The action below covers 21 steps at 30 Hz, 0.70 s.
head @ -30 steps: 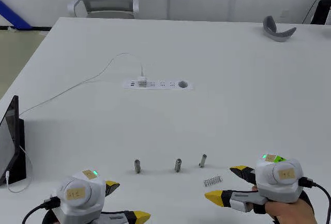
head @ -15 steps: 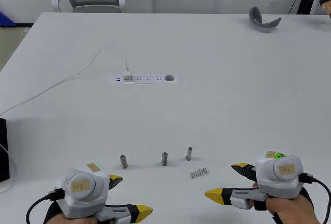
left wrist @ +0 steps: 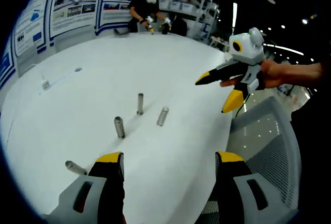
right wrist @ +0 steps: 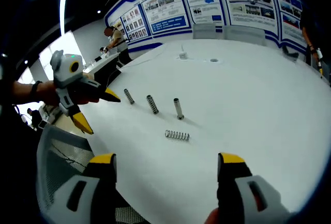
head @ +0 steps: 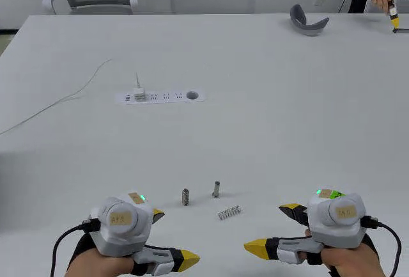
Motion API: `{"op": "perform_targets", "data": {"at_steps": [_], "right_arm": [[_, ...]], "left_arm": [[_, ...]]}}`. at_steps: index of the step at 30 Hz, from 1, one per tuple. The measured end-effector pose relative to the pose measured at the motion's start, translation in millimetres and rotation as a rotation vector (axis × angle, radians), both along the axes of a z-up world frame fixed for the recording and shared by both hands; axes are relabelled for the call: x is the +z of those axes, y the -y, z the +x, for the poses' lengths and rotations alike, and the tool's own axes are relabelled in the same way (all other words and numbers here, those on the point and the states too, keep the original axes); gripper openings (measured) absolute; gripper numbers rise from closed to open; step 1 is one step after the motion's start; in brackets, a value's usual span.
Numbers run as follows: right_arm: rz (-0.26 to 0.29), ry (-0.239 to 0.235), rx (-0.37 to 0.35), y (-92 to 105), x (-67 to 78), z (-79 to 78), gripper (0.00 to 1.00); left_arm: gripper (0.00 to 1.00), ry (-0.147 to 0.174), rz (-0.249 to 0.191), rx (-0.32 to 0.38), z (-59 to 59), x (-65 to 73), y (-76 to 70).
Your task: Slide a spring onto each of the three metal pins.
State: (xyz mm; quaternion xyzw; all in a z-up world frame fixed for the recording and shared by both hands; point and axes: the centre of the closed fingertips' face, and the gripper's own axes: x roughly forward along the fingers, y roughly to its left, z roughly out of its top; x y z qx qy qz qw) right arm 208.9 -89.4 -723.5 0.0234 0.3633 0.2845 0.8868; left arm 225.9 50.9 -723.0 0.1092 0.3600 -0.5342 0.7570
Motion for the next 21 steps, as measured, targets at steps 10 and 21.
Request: {"op": "perform_targets", "data": {"at_steps": [10,21], "right_arm": [[0.008,-0.006,-0.005,6.3,-0.7,-6.3,0.83],[0.015,-0.012,0.015,4.6,-1.0,-10.9,0.85]], "left_arm": [[0.72,0.000,0.023,-0.084,-0.6,-9.1,36.3],[0.64,-0.018,0.049,-0.095,10.1,-27.2,58.8]]}}
